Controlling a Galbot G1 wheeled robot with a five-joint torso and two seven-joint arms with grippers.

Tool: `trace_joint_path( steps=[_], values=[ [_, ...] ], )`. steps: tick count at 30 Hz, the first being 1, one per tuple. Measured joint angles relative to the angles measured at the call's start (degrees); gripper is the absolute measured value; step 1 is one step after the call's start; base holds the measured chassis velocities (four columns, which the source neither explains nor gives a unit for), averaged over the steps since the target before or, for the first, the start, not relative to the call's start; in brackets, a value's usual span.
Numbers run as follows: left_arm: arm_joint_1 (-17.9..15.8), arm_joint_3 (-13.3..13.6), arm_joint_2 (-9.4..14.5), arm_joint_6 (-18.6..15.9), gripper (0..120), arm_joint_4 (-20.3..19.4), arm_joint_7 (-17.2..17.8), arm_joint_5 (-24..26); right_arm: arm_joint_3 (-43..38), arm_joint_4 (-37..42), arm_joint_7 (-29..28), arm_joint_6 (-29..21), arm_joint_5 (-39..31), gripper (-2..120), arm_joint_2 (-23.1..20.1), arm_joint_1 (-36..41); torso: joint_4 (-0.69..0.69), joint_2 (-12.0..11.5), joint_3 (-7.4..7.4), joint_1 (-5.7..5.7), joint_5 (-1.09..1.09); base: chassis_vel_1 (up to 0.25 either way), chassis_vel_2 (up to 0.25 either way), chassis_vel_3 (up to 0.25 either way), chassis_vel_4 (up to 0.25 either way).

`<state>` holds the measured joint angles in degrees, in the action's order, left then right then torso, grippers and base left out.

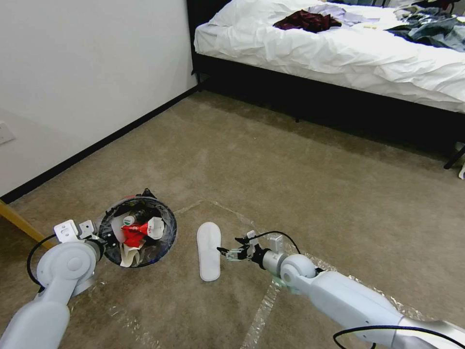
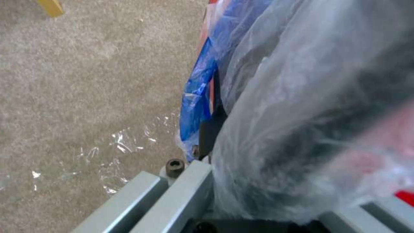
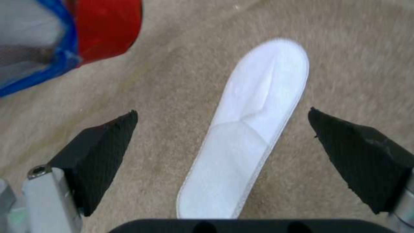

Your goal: Pick up the trash bin and place the garbage on the floor into it.

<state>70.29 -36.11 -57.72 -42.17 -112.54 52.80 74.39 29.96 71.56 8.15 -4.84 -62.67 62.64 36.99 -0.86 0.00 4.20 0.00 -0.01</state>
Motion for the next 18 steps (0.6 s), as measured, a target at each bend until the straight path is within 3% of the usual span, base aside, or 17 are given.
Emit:
trace_joint_path(
  steps=[9, 18],
  values=[
    [0.0, 1.0, -0.3, 0.0, 0, 0.5, -0.7, -0.6, -3.4, -10.2, 2.3, 0.2, 0.0, 100, 8.3, -0.3, 0.0, 0.0, 0.0, 0.0, 0.0, 0.0, 0.0, 0.0, 0.0],
    [-0.5, 1.9, -0.5, 0.0, 0, 0.8, -0.8, -1.0, -4.1, -15.4, 3.7, 0.2, -0.9, 100, 11.6, -1.0, 0.0, 0.0, 0.0, 0.0, 0.01, 0.0, 0.0, 0.0, 0.0]
  ],
)
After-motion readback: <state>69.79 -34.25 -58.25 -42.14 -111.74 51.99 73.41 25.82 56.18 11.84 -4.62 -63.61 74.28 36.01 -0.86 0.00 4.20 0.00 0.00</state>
